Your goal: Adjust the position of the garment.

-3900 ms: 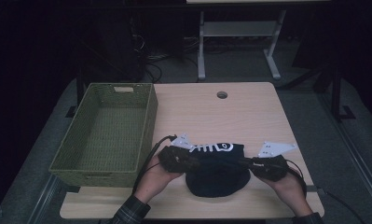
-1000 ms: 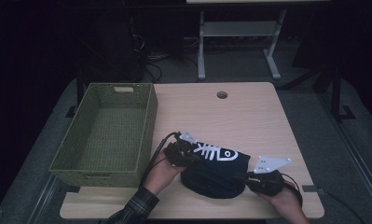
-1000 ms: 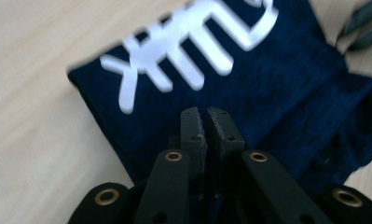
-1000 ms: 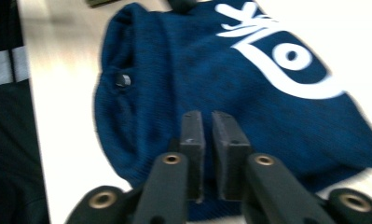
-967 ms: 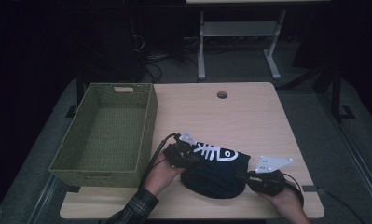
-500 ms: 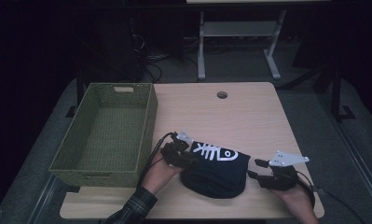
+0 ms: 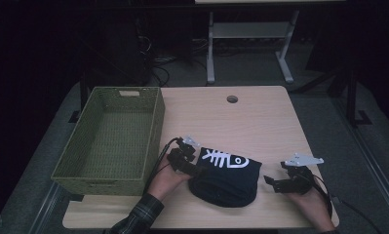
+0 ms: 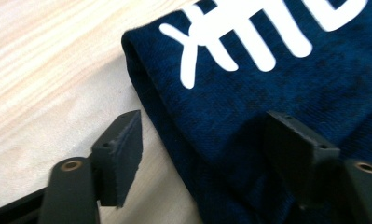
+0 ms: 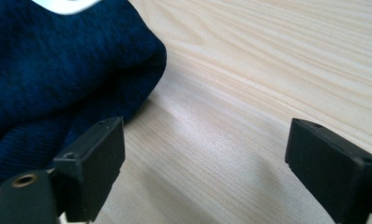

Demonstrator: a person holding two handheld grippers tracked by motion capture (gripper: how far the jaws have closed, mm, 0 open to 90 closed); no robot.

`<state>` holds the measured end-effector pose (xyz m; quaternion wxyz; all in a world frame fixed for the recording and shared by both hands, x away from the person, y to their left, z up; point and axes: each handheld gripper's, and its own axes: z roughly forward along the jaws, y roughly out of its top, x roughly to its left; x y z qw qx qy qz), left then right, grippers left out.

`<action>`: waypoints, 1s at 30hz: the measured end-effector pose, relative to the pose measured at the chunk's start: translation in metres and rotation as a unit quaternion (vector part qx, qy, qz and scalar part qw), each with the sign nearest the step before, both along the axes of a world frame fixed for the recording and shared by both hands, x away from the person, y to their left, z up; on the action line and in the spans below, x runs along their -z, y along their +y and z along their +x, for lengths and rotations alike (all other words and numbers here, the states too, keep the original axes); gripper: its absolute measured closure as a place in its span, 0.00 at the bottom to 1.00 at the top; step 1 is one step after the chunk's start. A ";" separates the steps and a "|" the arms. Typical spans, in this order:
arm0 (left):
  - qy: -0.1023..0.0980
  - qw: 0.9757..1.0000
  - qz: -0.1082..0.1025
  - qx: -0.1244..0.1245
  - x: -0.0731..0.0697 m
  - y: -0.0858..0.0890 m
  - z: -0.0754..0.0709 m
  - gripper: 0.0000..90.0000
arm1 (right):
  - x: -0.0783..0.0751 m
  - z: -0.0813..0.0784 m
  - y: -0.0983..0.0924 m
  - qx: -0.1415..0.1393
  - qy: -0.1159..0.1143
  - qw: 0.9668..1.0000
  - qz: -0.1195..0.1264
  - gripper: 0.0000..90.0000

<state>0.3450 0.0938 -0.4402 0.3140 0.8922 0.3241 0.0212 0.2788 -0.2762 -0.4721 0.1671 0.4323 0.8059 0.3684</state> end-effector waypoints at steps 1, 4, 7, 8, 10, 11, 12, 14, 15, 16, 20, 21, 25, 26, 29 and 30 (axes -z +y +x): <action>-0.002 1.000 0.001 -0.001 0.001 0.000 0.000 0.30 | 0.001 0.000 0.001 0.002 0.002 1.000 -0.003 0.12; 0.003 1.000 0.003 -0.002 0.005 -0.001 0.001 0.27 | 0.005 0.002 0.004 0.001 0.005 1.000 -0.017 0.09; 0.009 1.000 0.007 0.003 0.010 -0.003 0.001 0.26 | 0.008 0.004 0.006 0.000 0.010 1.000 -0.027 0.08; 0.011 1.000 0.009 0.005 0.011 -0.004 0.000 0.26 | 0.008 0.004 0.006 0.001 0.011 1.000 -0.029 0.08; 0.013 1.000 0.014 0.009 0.014 -0.005 0.000 0.26 | 0.009 0.005 0.006 0.001 0.011 0.999 -0.030 0.07; 0.013 1.000 0.012 0.009 0.015 -0.006 0.000 0.26 | 0.009 0.005 0.006 0.001 0.011 0.999 -0.030 0.07; 0.011 1.000 0.010 0.007 0.015 -0.007 -0.001 0.26 | 0.009 0.005 0.006 0.001 0.011 0.999 -0.030 0.07; 0.011 1.000 0.011 0.007 0.015 -0.007 -0.001 0.26 | 0.009 0.005 0.006 0.002 0.011 1.000 -0.029 0.07; 0.010 1.000 0.010 0.006 0.015 -0.007 -0.001 0.26 | 0.009 0.005 0.006 0.003 0.014 1.000 -0.024 0.07; 0.008 1.000 0.014 0.012 0.015 -0.007 -0.002 0.27 | 0.010 0.005 0.005 0.002 0.013 1.000 -0.025 0.07; 0.010 1.000 0.005 0.016 0.015 -0.008 -0.003 0.35 | 0.010 0.006 0.005 0.000 0.012 1.000 -0.024 0.07; 0.011 1.000 0.004 0.017 0.015 -0.008 -0.003 0.37 | 0.010 0.005 0.005 0.001 0.012 1.000 -0.022 0.07; 0.025 0.999 -0.008 0.027 0.014 -0.008 -0.003 0.48 | 0.011 0.006 0.005 -0.001 0.009 1.000 -0.020 0.07; 0.036 0.999 -0.019 0.035 0.015 -0.007 -0.002 0.56 | 0.011 0.006 0.005 -0.004 0.009 1.000 -0.021 0.07; 0.049 0.998 -0.031 0.038 0.016 -0.007 -0.001 0.65 | 0.011 0.007 0.005 -0.005 0.008 1.000 -0.021 0.07; 0.054 0.997 -0.034 0.040 0.016 -0.007 0.000 0.67 | 0.011 0.007 0.005 -0.005 0.008 1.000 -0.021 0.07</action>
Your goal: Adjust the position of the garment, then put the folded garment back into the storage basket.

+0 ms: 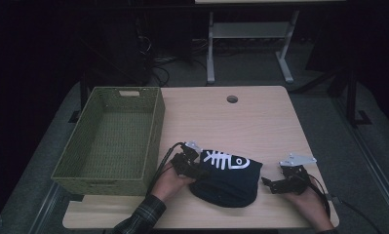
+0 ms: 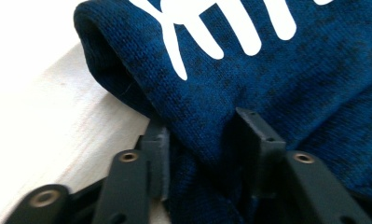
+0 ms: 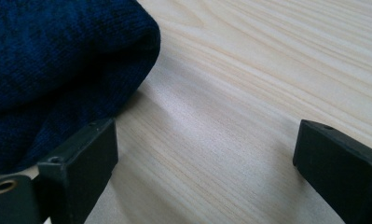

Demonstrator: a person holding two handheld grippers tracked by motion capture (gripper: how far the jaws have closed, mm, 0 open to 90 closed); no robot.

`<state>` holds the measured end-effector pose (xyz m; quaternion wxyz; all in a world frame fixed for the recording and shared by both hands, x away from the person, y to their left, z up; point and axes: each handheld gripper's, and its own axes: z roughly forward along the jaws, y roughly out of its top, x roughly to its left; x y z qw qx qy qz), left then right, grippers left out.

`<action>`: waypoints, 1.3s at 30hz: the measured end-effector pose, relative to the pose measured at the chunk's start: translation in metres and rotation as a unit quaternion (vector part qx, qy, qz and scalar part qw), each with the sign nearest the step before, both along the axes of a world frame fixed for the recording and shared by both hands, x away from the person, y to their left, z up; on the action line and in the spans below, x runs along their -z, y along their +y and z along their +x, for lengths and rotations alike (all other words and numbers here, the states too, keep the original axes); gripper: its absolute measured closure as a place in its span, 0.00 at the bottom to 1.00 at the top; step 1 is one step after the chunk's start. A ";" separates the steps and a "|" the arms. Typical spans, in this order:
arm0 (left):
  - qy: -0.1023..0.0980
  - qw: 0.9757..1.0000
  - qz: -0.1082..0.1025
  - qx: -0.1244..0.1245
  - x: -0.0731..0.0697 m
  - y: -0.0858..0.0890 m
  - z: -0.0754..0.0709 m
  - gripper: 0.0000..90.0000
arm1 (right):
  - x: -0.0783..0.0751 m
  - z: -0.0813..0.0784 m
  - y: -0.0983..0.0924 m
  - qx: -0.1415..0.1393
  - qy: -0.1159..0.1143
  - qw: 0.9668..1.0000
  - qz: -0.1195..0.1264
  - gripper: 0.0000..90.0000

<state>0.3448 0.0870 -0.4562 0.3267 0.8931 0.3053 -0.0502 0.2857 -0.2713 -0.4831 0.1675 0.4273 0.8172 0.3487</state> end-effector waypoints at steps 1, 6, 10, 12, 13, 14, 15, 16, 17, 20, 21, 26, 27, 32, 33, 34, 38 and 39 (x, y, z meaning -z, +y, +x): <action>0.002 1.000 -0.001 0.001 0.000 0.000 0.001 0.69 | 0.000 0.000 0.000 0.000 0.000 1.000 0.000 0.07; 0.009 1.000 -0.004 0.010 0.000 -0.001 0.003 0.78 | 0.000 0.000 0.000 0.000 0.000 1.000 0.000 0.07; 0.021 1.000 -0.007 0.014 -0.001 0.000 0.007 0.82 | 0.000 0.000 0.000 0.001 0.000 1.000 0.000 0.07; 0.026 1.000 -0.006 0.015 -0.003 0.001 0.008 0.82 | 0.000 0.000 0.000 0.001 0.001 1.000 0.000 0.07; 0.027 1.000 -0.005 0.014 -0.004 0.000 0.008 0.82 | 0.000 0.000 0.000 0.001 0.000 1.000 0.000 0.07; 0.027 1.000 -0.005 0.014 -0.004 0.000 0.008 0.82 | 0.000 0.000 0.000 0.001 0.000 1.000 0.000 0.07; 0.023 1.000 -0.002 0.013 -0.006 -0.001 0.007 0.82 | 0.000 0.000 0.000 0.001 0.001 1.000 0.000 0.07; 0.024 1.000 0.003 0.012 -0.008 -0.001 0.006 0.82 | 0.000 0.000 0.000 0.001 0.001 1.000 0.000 0.07; 0.021 1.000 0.003 0.014 -0.009 -0.001 0.006 0.82 | 0.000 0.000 0.000 0.001 0.001 1.000 0.000 0.07; 0.020 1.000 0.007 0.016 -0.013 -0.001 0.006 0.82 | 0.000 0.000 0.000 0.002 0.001 1.000 0.000 0.07; 0.023 1.000 0.007 0.018 -0.015 -0.001 0.006 0.82 | 0.000 0.000 0.000 0.002 0.002 1.000 0.001 0.07; 0.030 0.999 -0.001 0.014 -0.021 0.000 0.005 0.82 | 0.000 0.000 0.000 0.004 0.002 1.000 0.001 0.07; 0.030 0.999 -0.002 0.014 -0.024 0.001 0.005 0.82 | 0.000 0.000 0.000 0.005 0.002 1.000 0.001 0.07; 0.025 1.000 0.004 0.011 -0.035 0.001 0.006 0.82 | 0.000 0.000 0.000 0.006 0.003 1.000 0.002 0.07; 0.025 1.000 0.007 0.012 -0.038 0.001 0.007 0.82 | 0.000 0.000 0.000 0.006 0.003 1.000 0.002 0.07; 0.026 1.000 0.009 0.013 -0.041 0.001 0.007 0.82 | 0.000 0.000 0.000 0.006 0.003 1.000 0.002 0.07; 0.027 0.999 0.009 0.015 -0.050 0.001 0.007 0.82 | 0.000 0.000 0.000 0.006 0.003 1.000 0.002 0.07; 0.027 0.999 0.007 0.017 -0.056 0.002 0.007 0.82 | 0.000 0.000 0.000 0.006 0.003 1.000 0.002 0.07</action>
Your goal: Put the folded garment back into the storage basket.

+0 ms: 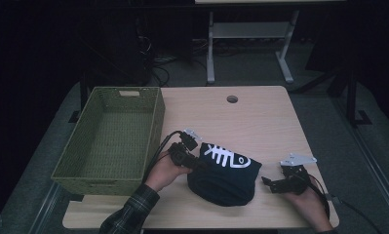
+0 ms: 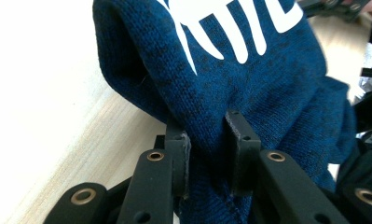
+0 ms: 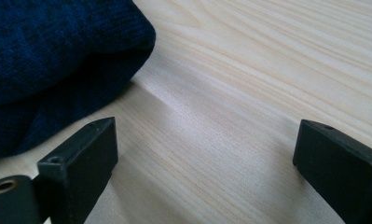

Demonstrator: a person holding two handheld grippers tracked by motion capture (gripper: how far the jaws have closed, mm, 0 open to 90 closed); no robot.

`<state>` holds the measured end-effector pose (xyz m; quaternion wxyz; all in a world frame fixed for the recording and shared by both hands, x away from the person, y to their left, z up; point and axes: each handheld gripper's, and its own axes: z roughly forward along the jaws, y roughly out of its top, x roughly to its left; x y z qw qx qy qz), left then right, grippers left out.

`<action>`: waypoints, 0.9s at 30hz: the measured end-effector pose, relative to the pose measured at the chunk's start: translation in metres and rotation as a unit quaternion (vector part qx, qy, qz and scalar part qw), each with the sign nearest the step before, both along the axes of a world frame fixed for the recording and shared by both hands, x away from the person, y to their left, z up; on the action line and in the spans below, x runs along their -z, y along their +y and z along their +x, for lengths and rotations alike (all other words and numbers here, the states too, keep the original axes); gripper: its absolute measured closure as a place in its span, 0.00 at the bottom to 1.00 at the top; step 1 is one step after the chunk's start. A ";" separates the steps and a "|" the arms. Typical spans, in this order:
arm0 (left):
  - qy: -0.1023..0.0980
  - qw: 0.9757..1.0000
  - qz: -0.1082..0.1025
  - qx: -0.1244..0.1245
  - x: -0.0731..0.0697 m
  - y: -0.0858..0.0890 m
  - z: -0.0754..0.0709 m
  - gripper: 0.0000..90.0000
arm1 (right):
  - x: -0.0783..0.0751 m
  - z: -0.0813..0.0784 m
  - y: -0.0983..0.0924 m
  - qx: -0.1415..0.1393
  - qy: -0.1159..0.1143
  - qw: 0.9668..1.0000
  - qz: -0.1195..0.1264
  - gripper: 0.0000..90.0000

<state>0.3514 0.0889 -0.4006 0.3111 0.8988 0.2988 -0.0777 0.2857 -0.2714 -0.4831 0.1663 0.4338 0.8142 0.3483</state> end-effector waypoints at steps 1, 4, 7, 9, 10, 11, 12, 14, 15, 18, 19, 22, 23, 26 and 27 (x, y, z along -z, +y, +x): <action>0.003 1.000 0.000 0.001 -0.003 0.000 0.000 0.82 | 0.000 0.000 0.000 0.000 0.000 1.000 0.001 0.07; 0.000 1.000 0.001 0.005 -0.010 0.000 0.000 0.82 | 0.000 0.000 0.000 0.000 -0.001 1.000 0.000 0.07; 0.000 1.000 -0.005 0.007 -0.019 0.002 0.000 0.83 | 0.000 0.000 0.000 0.000 -0.001 1.000 0.000 0.07; -0.001 1.000 -0.007 0.006 -0.021 0.002 0.000 0.83 | 0.000 0.000 0.000 0.000 -0.001 1.000 0.000 0.07; 0.002 1.000 -0.010 0.008 -0.027 0.005 0.001 0.83 | 0.000 0.000 0.000 0.000 -0.001 1.000 0.000 0.07; 0.003 1.000 -0.013 0.007 -0.030 0.006 0.002 0.83 | 0.000 0.000 0.000 0.001 0.000 1.000 0.000 0.07; 0.002 1.000 -0.013 0.009 -0.033 0.007 0.002 0.83 | 0.000 0.000 0.000 0.000 -0.001 1.000 0.000 0.07; -0.001 1.000 -0.010 0.009 -0.040 0.009 0.003 0.83 | 0.000 0.000 0.000 0.001 -0.001 1.000 0.001 0.07; -0.002 1.000 -0.012 0.009 -0.044 0.011 0.003 0.83 | 0.000 0.000 0.000 0.001 0.000 1.000 0.001 0.07; -0.006 1.000 -0.011 0.010 -0.056 0.016 0.004 0.83 | 0.000 0.000 0.000 0.001 -0.001 1.000 0.001 0.07; -0.006 1.000 -0.011 0.010 -0.056 0.016 0.004 0.83 | 0.000 0.000 0.000 0.001 -0.001 1.000 0.001 0.07; -0.013 1.000 -0.012 0.008 -0.070 0.024 0.005 0.83 | 0.000 0.000 0.000 0.001 -0.001 1.000 0.001 0.07; -0.014 1.000 -0.011 0.008 -0.073 0.026 0.005 0.83 | 0.000 0.000 0.000 0.001 -0.001 1.000 0.001 0.07; -0.018 1.000 -0.009 0.006 -0.082 0.031 0.005 0.83 | 0.000 0.000 0.000 0.001 0.000 1.000 0.001 0.07; -0.016 1.000 -0.008 0.005 -0.084 0.033 0.005 0.83 | 0.000 0.000 0.000 0.001 -0.001 1.000 0.001 0.07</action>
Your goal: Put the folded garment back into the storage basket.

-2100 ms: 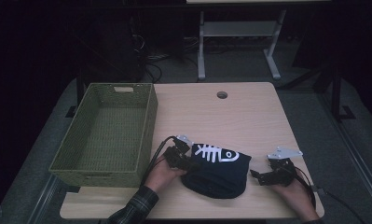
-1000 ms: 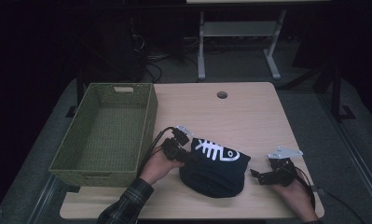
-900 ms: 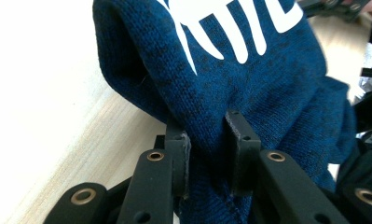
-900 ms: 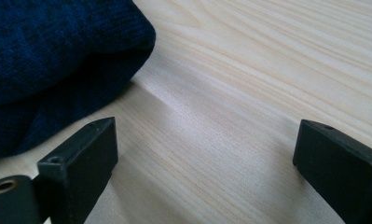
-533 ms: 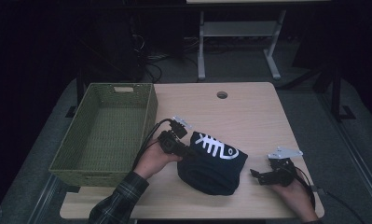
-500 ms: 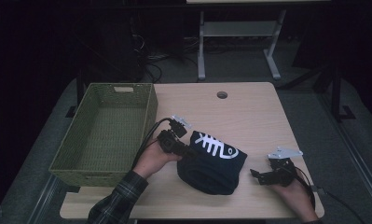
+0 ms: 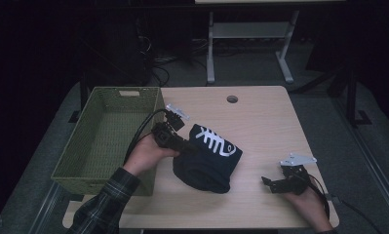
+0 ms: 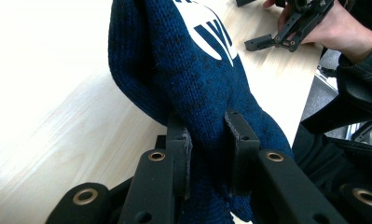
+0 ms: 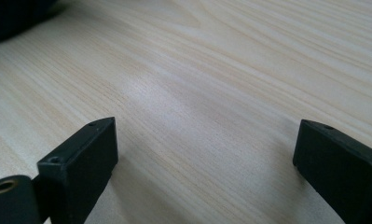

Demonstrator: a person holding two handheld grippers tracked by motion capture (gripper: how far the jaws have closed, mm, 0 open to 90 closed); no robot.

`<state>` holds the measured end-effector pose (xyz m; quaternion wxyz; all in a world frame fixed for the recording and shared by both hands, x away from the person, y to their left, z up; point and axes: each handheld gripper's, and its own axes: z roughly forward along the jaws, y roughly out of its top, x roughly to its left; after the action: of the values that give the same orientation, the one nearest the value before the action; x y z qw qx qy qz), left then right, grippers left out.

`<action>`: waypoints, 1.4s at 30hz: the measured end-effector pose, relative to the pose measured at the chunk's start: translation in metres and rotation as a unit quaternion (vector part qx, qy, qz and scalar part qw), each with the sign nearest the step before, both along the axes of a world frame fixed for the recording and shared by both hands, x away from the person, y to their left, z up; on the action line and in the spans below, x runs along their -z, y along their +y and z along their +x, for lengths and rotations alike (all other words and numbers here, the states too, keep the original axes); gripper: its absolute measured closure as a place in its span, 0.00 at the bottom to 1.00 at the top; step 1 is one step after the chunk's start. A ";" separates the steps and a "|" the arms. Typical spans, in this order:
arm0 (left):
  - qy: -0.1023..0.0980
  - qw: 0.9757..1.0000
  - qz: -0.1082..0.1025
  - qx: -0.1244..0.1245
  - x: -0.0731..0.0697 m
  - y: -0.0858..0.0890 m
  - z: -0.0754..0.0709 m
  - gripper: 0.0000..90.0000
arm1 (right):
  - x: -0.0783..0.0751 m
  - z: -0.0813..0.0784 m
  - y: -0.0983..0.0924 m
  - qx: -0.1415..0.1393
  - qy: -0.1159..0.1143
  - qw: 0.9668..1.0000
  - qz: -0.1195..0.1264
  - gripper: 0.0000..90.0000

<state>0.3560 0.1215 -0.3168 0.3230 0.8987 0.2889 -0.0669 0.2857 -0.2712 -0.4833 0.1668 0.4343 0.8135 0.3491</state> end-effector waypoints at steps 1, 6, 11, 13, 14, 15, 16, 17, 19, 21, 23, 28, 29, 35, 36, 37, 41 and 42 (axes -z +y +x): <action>-0.001 1.000 -0.002 0.000 -0.004 0.003 0.000 0.83 | 0.000 0.000 0.000 0.000 0.000 1.000 0.000 0.07; -0.004 1.000 -0.011 -0.004 -0.017 0.012 -0.001 0.83 | 0.000 0.000 0.000 0.000 0.000 1.000 0.000 0.07; -0.005 1.000 -0.013 -0.005 -0.027 0.018 -0.001 0.83 | 0.000 0.000 0.000 0.000 0.000 1.000 0.000 0.07; -0.003 1.000 -0.014 -0.003 -0.031 0.021 -0.001 0.83 | 0.000 0.000 0.000 0.000 0.000 1.000 0.000 0.07; -0.003 1.000 -0.014 -0.003 -0.031 0.021 -0.001 0.83 | 0.000 0.000 0.000 0.000 0.000 1.000 0.000 0.07; -0.003 1.000 -0.012 0.000 -0.037 0.023 0.000 0.83 | 0.000 0.000 0.000 0.000 0.000 1.000 0.000 0.07; -0.004 1.000 -0.010 -0.001 -0.040 0.024 0.000 0.83 | 0.000 0.000 0.000 0.000 0.000 1.000 0.000 0.07; -0.008 1.000 -0.008 0.000 -0.042 0.026 0.000 0.83 | 0.000 0.000 0.000 0.000 0.000 1.000 0.000 0.07; -0.008 1.000 -0.007 -0.003 -0.047 0.028 0.000 0.83 | 0.000 0.000 0.000 0.000 0.000 1.000 0.000 0.07; -0.011 1.000 -0.009 -0.008 -0.053 0.031 -0.001 0.83 | 0.000 0.000 0.000 0.000 0.000 1.000 0.000 0.07; -0.014 1.000 -0.010 -0.011 -0.060 0.035 -0.001 0.83 | 0.000 0.000 0.000 0.000 0.001 1.000 0.000 0.07; -0.019 1.000 -0.014 -0.018 -0.073 0.047 -0.002 0.83 | 0.000 0.000 0.000 0.002 0.001 1.000 0.001 0.07; -0.021 0.999 -0.016 -0.022 -0.076 0.050 -0.002 0.83 | 0.000 0.000 0.000 0.002 0.001 1.000 0.001 0.07; -0.027 0.999 -0.024 -0.035 -0.090 0.069 -0.004 0.83 | 0.000 0.000 0.000 0.003 0.001 1.000 0.001 0.07; -0.027 0.999 -0.025 -0.038 -0.092 0.072 -0.004 0.83 | 0.000 0.000 0.000 0.004 0.001 1.000 0.001 0.07; -0.028 0.998 -0.028 -0.041 -0.094 0.076 -0.004 0.83 | 0.000 0.000 0.000 0.004 0.001 1.000 0.000 0.07; -0.030 0.998 -0.028 -0.054 -0.103 0.091 -0.005 0.83 | 0.000 0.000 0.000 0.008 0.002 1.000 0.000 0.07; -0.030 0.998 -0.028 -0.054 -0.103 0.091 -0.005 0.83 | 0.000 0.000 0.000 0.008 0.002 1.000 0.000 0.07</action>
<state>0.3507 0.2127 -0.2142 0.3593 0.8743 0.3249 -0.0305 0.2859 -0.2714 -0.4830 0.1686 0.4416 0.8101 0.3468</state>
